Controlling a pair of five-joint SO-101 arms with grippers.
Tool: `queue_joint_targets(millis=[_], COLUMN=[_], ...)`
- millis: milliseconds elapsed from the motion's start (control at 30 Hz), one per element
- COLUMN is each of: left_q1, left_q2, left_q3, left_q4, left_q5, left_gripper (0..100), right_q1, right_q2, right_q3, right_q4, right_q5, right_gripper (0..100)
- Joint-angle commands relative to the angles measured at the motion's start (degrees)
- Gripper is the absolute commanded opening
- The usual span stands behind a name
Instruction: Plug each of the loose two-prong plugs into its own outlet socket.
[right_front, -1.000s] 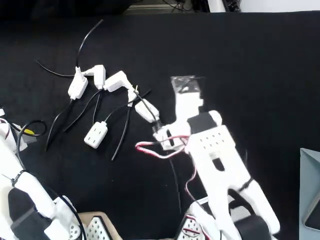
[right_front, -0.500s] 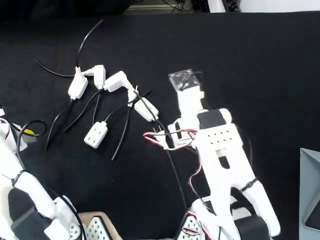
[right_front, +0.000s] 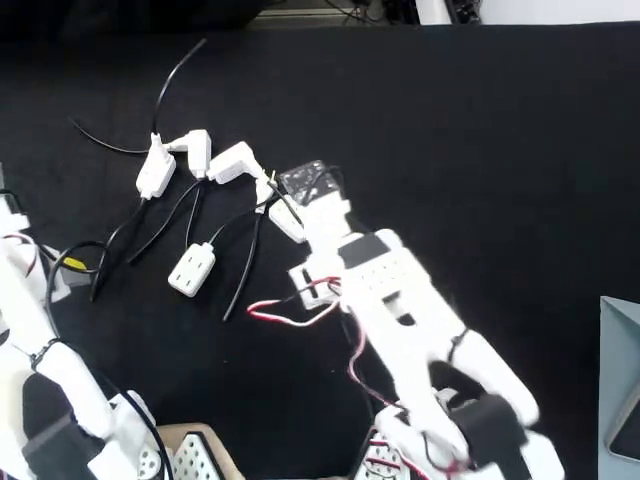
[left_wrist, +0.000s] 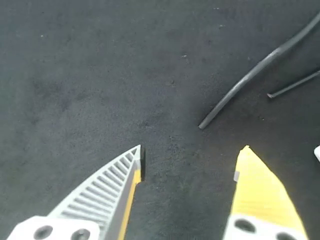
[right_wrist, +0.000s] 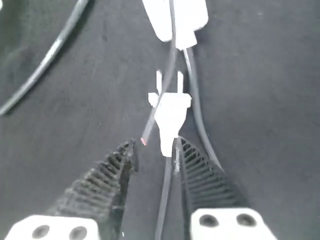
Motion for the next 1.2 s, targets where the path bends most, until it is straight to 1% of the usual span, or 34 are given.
queue_joint_targets(millis=[0, 100, 200, 300, 600, 700, 800, 833, 1000, 1067, 1167], left_q1=[1.01, 1.01, 0.75, 0.57, 0.57, 0.57, 0.57, 0.57, 0.48, 0.48, 0.48], left_q2=[-1.67, -1.85, -1.76, -1.58, -1.49, -1.32, -1.85, -1.85, -1.85, -1.85, -1.85], left_q3=[-0.4, -0.48, -0.4, -0.4, -0.31, -0.22, 0.92, 0.92, 0.92, 0.92, 0.92], left_q4=[-0.44, -0.35, -0.35, -0.26, -0.18, -0.18, -0.26, -0.26, -0.26, -0.26, -0.26], left_q5=[0.53, 0.53, 0.53, 0.53, 0.53, 0.53, 0.44, 0.44, 0.35, 0.44, 0.44], left_gripper=[30, 30, 30, 30, 30, 30, 30, 30, 30, 30, 30], right_q1=[-0.79, -0.09, 1.67, 3.43, 3.87, 4.22, 4.22, 4.22, 4.22, 4.31, 4.31], right_q2=[5.32, 9.98, 13.49, 16.22, 24.04, 24.4, 21.58, 19.82, 6.99, 0.48, -8.4], right_q3=[-0.92, -2.86, -5.93, -8.22, -12.18, -12.53, -12.53, -12.18, -11.82, -11.82, -11.56], right_q4=[-4.75, -6.68, -6.59, -6.59, -6.59, -6.51, -6.59, -6.51, -1.85, -1.23, -1.14], right_q5=[-0.79, -1.93, -3.96, -4.4, -6.07, -6.15, -6.07, -6.15, -6.77, -9.93, -11.52], right_gripper=[12.4, 12.4, 12.4, 12.2, 12.1, 10.9, 0.5, 2.2, 1.1, 1.1, 1.1])
